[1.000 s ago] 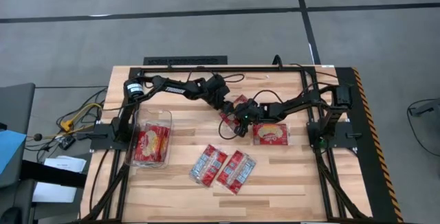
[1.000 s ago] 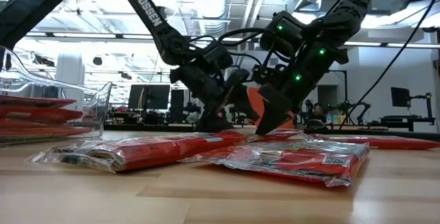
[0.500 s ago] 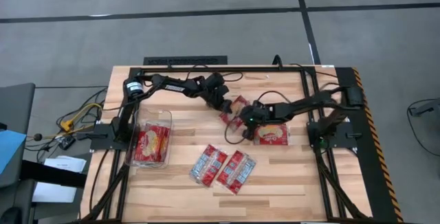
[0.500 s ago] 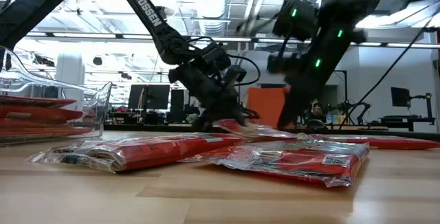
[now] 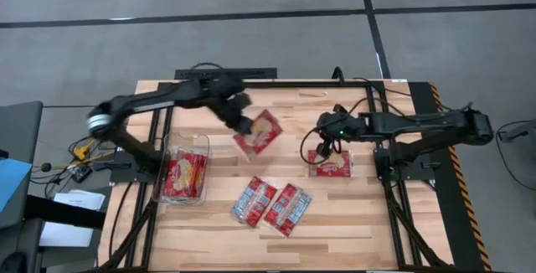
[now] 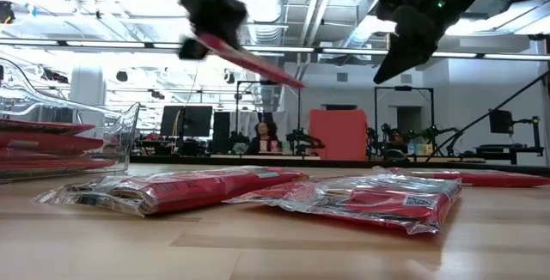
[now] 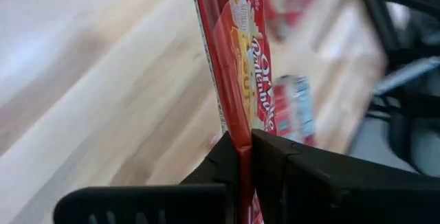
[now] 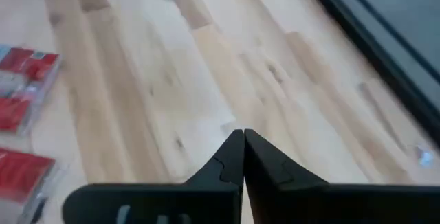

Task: Sort popcorn bags into baskets
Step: Put the red popcorn bag into the transparent bin

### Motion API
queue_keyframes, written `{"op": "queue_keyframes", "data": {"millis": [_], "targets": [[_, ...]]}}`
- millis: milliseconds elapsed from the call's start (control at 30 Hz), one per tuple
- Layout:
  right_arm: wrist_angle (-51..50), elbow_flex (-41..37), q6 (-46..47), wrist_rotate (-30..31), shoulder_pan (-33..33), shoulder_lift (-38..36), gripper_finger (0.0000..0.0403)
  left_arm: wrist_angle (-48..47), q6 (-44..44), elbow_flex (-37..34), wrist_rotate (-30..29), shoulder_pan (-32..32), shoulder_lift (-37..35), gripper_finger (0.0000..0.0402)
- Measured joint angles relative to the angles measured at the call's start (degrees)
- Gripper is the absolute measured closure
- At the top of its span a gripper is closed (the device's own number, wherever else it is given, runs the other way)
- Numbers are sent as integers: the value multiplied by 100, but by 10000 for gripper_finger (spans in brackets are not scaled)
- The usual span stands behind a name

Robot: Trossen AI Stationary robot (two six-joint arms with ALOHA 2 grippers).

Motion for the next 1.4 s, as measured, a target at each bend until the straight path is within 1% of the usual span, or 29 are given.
{"op": "queue_keyframes", "data": {"millis": [100, 167, 333, 467, 567, 667, 800, 967, 1033, 1167, 1267, 1400], "targets": [[-13, 1, 0, 139, 0, -39, 375, -818, -390, -84, -911, -233, -839, 397], [-43, 1, 0, 139, 0, -13, 379, -1228, -878, -275, -1232, -372, -1411, 398], [5, 1, 2, 114, 9, 264, 384, -1982, -2418, -1021, -1685, -799, -2792, 399], [-14, 1, 4, 113, 9, 481, 372, -2339, -3684, -1584, -2057, -1200, -3862, 399], [68, 3, 13, 112, 9, 614, 365, -2633, -4427, -1818, -2374, -1463, -4483, 399], [252, 12, 14, 97, 9, 702, 365, -3118, -5010, -1942, -2519, -1710, -4947, 399], [287, 10, 15, 71, 5, 702, 373, -3594, -5397, -1943, -2492, -1955, -5255, 399], [262, 10, 148, 71, 5, 700, 383, -3644, -5469, -1943, -2047, -2131, -5248, 399], [259, 10, 151, 72, 5, 700, 384, -3712, -5401, -1941, -2054, -2206, -5165, 399], [259, 10, 166, 77, 5, 700, 374, -4184, -5525, -1948, -2262, -2341, -5046, 399], [259, 10, 166, 87, 5, 700, 367, -3965, -5672, -2073, -2265, -2457, -5049, 399], [256, 10, 166, 105, 5, 700, 368, -3397, -6004, -2493, -2174, -2649, -5044, 399]]}}
